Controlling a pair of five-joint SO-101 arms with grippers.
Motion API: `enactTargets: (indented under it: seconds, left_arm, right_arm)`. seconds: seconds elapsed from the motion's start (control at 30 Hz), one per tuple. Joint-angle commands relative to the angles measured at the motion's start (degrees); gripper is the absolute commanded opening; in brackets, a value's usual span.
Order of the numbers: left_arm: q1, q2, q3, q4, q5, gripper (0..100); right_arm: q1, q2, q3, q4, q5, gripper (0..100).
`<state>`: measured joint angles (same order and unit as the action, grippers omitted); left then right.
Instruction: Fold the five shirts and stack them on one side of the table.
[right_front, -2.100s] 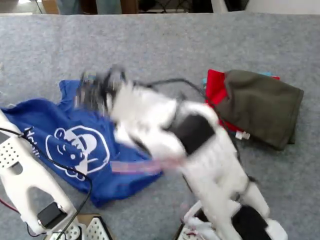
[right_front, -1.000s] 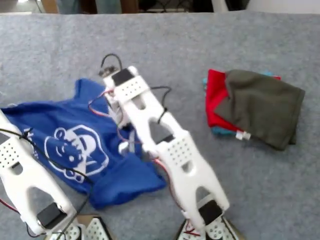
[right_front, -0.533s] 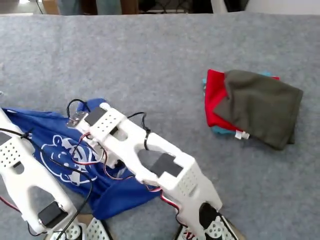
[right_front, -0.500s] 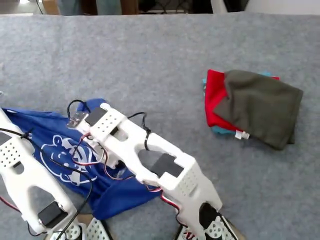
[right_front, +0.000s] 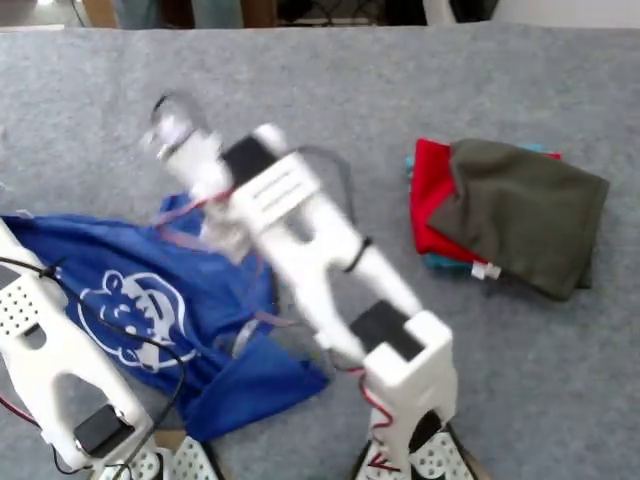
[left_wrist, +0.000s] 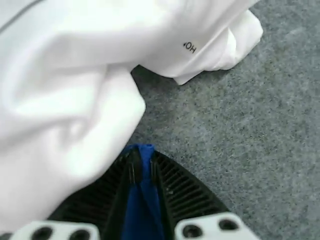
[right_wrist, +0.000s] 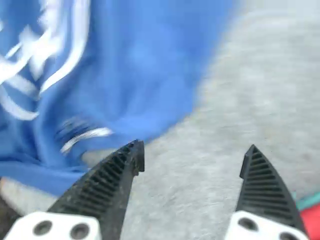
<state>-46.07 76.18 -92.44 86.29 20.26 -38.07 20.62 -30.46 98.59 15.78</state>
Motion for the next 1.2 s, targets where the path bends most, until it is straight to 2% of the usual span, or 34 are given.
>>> enactTargets:
  seconds: [0.0, 0.1, 0.23, 0.33, 0.47, 0.53, 0.63, 0.7, 0.83, 1.03, 1.17]
  left_arm:
    - [0.1, -1.4, -3.0, -1.1, 0.1, 3]
    - [0.1, -1.4, -3.0, -1.1, 0.1, 3]
    - [0.2, -1.4, -3.0, -1.1, 0.1, 3]
    - [0.2, -1.3, -3.0, -1.1, 0.1, 3]
    - [0.2, -1.3, -3.0, -1.1, 0.1, 3]
    - [0.2, -1.3, -3.0, -1.1, 0.1, 3]
    - [0.2, -1.3, -3.0, -1.1, 0.1, 3]
    - [0.2, -1.3, -3.0, -1.1, 0.1, 3]
    - [0.2, -1.3, -3.0, -1.1, 0.1, 3]
    - [0.6, -1.4, -3.1, -1.0, 0.1, 3]
    - [1.8, -1.4, -3.1, -0.7, 0.1, 3]
  right_arm:
    - [3.1, 0.4, -8.6, -0.3, 0.3, 30.8]
    - [1.1, 7.3, -9.5, -4.0, 0.1, 30.8]
    - [-2.8, 18.0, -11.1, -9.9, -4.0, 30.7]
    - [-3.0, 26.3, -15.0, -13.5, -7.6, 30.7]
    - [-1.5, 36.5, -24.2, -13.1, -12.0, 29.1]
    - [-0.9, 40.2, -30.5, -10.5, -13.5, 20.8]
    - [0.3, 44.7, -40.4, -6.7, -13.5, 1.3]
    - [1.4, 46.6, -46.7, -3.2, -12.9, 4.2]
    - [4.5, 48.2, -57.8, 2.5, -10.7, 2.3]
    - [9.1, 43.5, -58.9, 2.6, -9.6, 2.2]
    - [9.4, 41.1, -57.6, 2.5, -9.8, 2.2]
